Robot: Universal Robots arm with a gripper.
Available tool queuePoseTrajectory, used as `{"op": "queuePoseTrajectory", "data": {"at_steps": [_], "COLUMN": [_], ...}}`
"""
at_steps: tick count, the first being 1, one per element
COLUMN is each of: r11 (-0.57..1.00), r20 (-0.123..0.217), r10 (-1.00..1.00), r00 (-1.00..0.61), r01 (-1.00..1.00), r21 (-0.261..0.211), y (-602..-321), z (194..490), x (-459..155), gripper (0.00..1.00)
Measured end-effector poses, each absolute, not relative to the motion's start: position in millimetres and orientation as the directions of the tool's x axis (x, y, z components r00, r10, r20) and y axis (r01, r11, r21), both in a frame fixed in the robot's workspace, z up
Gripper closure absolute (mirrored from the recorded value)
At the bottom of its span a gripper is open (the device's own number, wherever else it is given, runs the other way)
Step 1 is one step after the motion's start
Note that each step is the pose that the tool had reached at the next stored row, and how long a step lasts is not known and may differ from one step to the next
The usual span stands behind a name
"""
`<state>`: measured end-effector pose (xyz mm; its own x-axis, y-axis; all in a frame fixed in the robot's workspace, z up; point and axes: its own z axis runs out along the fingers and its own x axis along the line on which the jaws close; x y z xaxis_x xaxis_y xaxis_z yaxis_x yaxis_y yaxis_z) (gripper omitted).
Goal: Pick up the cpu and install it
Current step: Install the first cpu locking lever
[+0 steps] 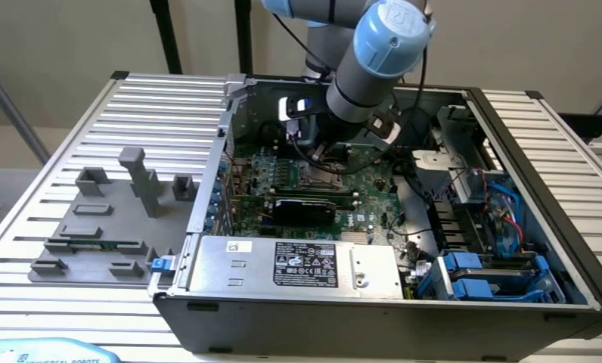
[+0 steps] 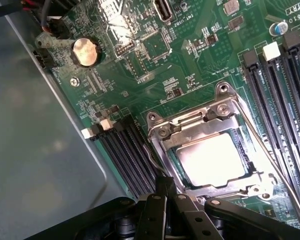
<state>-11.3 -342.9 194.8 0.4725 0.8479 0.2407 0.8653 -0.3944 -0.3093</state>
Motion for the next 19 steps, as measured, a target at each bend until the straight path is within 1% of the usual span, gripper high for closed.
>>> {"op": "queuePoseTrajectory", "data": {"at_steps": [19], "r11": [-0.389], "r20": [0.239], "r10": [0.851], "r00": [0.467], "r01": [0.868], "r21": [-0.309], "y": [-339.4], "z": [197.0], "x": [-15.0], "gripper": [0.89]}}
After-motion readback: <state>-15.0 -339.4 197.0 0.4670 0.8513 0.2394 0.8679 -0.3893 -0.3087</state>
